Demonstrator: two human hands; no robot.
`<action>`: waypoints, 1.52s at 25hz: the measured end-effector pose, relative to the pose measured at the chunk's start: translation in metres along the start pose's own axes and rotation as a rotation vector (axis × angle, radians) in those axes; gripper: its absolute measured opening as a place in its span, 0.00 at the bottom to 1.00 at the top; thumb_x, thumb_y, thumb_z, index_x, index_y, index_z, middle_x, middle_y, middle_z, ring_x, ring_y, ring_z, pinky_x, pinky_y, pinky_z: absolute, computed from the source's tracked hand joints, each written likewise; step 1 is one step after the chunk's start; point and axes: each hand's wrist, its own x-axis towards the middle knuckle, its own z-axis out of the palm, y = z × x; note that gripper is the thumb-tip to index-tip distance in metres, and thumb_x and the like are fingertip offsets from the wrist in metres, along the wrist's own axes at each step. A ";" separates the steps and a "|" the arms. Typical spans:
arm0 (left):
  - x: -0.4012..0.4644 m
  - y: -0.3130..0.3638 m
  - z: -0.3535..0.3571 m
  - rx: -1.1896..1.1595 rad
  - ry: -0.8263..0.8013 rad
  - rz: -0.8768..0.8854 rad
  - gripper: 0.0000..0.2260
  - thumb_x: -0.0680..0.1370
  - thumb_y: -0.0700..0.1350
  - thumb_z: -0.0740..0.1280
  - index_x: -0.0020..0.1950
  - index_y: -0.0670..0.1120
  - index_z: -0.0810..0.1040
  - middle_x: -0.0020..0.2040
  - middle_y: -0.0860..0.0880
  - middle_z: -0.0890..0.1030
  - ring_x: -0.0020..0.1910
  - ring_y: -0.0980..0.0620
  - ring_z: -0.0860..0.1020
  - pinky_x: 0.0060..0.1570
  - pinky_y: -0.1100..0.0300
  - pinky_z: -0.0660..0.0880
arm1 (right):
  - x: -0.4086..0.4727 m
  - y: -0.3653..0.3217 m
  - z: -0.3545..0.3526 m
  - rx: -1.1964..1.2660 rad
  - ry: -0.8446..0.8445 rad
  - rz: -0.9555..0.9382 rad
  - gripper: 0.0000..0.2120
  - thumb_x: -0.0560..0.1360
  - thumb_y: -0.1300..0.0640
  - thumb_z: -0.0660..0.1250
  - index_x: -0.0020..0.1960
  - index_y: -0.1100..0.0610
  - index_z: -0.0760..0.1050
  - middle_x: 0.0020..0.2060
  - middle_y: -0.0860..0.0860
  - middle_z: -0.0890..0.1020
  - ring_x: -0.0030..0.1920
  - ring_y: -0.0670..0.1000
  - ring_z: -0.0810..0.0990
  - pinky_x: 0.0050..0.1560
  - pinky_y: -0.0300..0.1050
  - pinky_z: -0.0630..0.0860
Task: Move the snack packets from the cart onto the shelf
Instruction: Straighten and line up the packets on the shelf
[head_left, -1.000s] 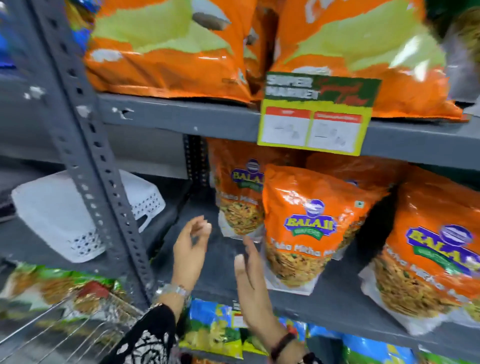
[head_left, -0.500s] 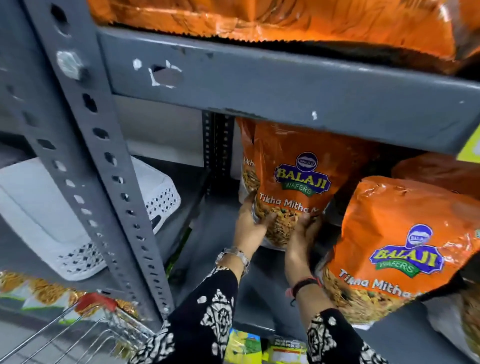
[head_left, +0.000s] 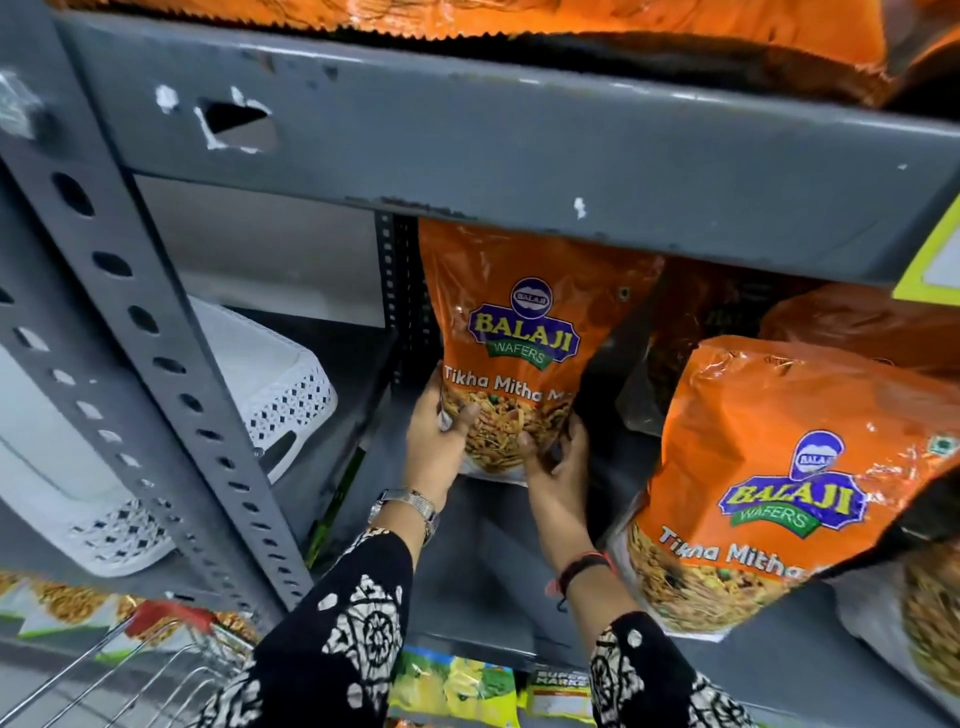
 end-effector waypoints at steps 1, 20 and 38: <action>0.000 0.000 0.000 0.001 -0.003 0.000 0.24 0.74 0.39 0.65 0.68 0.49 0.63 0.66 0.44 0.72 0.65 0.47 0.69 0.66 0.42 0.67 | 0.001 0.000 0.000 -0.004 0.000 -0.007 0.31 0.72 0.60 0.66 0.70 0.53 0.55 0.69 0.56 0.66 0.62 0.46 0.66 0.62 0.46 0.66; -0.128 -0.016 0.081 0.206 -0.545 -0.018 0.34 0.65 0.40 0.75 0.63 0.58 0.60 0.65 0.54 0.67 0.67 0.54 0.65 0.67 0.55 0.64 | -0.094 -0.002 -0.212 -0.379 0.096 -0.165 0.37 0.62 0.42 0.70 0.65 0.54 0.60 0.59 0.49 0.66 0.59 0.48 0.68 0.62 0.44 0.65; -0.096 -0.011 -0.045 0.254 -0.158 -0.045 0.27 0.71 0.38 0.68 0.66 0.50 0.62 0.61 0.54 0.70 0.63 0.54 0.67 0.62 0.57 0.64 | -0.075 -0.006 -0.068 -0.361 -0.271 -0.114 0.30 0.63 0.56 0.76 0.59 0.51 0.64 0.59 0.54 0.73 0.59 0.50 0.73 0.51 0.34 0.72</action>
